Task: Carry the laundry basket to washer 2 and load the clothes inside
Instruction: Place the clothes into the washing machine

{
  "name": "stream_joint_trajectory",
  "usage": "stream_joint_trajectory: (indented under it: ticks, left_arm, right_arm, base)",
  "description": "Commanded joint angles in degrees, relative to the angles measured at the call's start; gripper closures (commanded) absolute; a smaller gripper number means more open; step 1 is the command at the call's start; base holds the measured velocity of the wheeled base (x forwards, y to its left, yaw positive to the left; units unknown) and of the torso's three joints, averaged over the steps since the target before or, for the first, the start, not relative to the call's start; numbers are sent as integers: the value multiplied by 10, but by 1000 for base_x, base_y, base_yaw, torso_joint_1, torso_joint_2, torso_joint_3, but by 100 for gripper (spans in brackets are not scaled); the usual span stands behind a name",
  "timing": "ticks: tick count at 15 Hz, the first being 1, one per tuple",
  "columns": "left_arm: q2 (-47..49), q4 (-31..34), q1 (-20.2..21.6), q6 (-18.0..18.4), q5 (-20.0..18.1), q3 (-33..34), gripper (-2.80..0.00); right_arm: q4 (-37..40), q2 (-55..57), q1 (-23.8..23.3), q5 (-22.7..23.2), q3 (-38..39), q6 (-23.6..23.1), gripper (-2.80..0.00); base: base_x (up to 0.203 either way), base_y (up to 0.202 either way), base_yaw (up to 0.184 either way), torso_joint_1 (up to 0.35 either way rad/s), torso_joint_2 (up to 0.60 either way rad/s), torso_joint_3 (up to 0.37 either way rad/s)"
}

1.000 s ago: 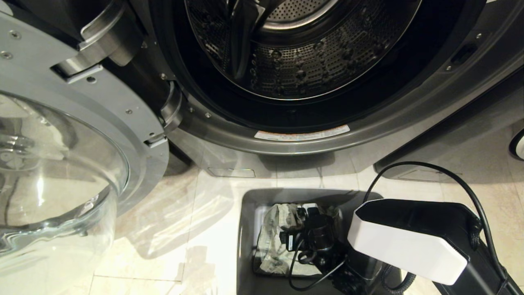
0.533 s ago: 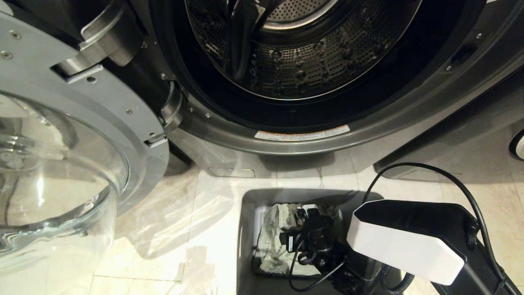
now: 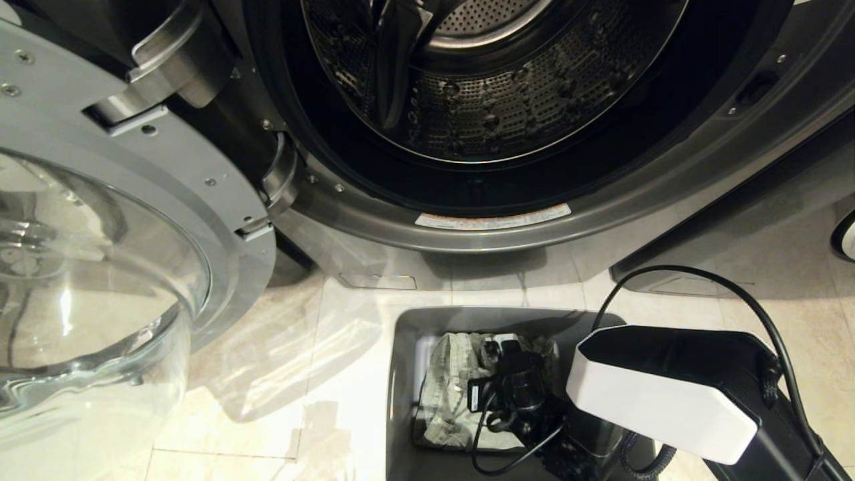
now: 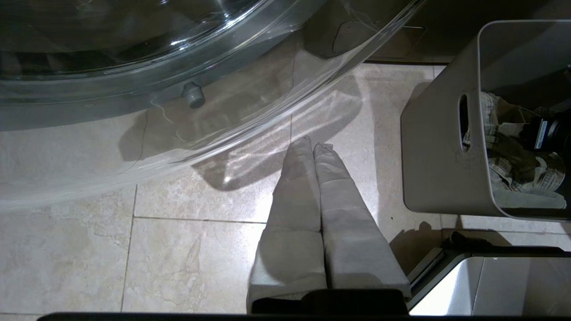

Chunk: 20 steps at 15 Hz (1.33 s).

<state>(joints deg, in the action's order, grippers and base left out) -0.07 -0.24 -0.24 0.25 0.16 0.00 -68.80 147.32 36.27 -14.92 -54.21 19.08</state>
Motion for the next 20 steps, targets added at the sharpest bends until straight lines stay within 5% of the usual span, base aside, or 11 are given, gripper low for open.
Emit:
stream_joint_trajectory:
  ticks: [1, 10, 20]
  left_arm:
    - [1, 0, 0, 0, 0, 0, 0]
    - [1, 0, 0, 0, 0, 0, 0]
    - [1, 0, 0, 0, 0, 0, 0]
  right_arm:
    - [0, -1, 0, -1, 2, 1, 0]
    - [47, -87, -10, -1, 75, 43, 0]
    - [46, -78, -36, -38, -4, 34, 0]
  base:
    - [0, 0, 0, 0, 0, 0]
    - [0, 0, 0, 0, 0, 0]
    - [0, 0, 0, 0, 0, 0]
